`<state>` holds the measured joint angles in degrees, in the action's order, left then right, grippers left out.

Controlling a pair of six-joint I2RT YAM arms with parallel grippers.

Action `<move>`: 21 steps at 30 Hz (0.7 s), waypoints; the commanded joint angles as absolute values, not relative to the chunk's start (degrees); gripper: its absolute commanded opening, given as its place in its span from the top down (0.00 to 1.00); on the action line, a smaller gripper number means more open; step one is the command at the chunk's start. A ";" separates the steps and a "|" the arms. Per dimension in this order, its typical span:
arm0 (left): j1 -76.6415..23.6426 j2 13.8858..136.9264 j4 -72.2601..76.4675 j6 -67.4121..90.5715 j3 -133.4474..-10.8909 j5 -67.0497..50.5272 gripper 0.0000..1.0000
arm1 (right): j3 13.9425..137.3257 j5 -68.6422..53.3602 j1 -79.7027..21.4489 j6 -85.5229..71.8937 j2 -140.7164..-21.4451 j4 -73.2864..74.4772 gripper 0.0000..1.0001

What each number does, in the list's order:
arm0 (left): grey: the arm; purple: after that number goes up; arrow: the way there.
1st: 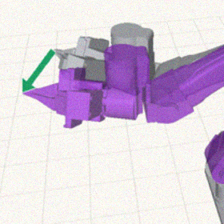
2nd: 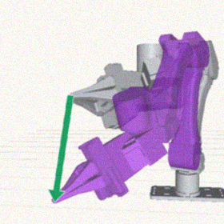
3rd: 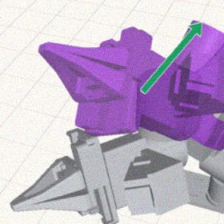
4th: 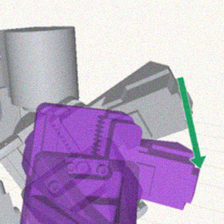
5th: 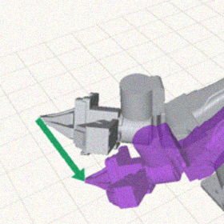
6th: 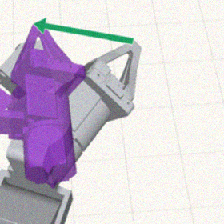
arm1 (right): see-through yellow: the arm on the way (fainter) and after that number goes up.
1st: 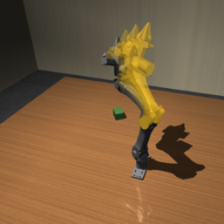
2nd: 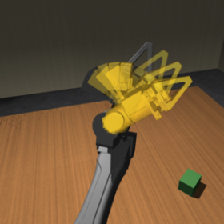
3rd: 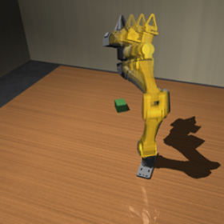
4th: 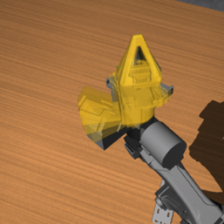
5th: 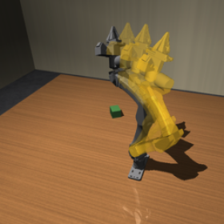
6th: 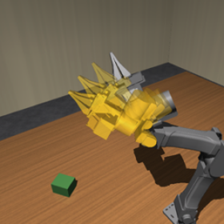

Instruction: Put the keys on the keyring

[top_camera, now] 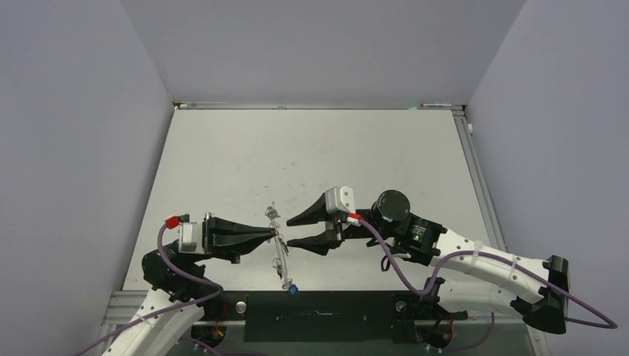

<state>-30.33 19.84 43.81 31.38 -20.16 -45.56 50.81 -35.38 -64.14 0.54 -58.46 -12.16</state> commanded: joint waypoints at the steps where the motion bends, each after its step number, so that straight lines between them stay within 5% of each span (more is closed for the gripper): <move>1: -29.54 19.15 48.69 33.21 -20.65 -43.65 1.00 | 52.67 -38.65 -63.95 -3.02 -59.19 -21.55 0.58; 21: -28.48 19.25 50.05 34.42 -20.13 -44.32 1.00 | 52.47 -38.57 -63.98 -6.50 -63.13 -28.07 0.66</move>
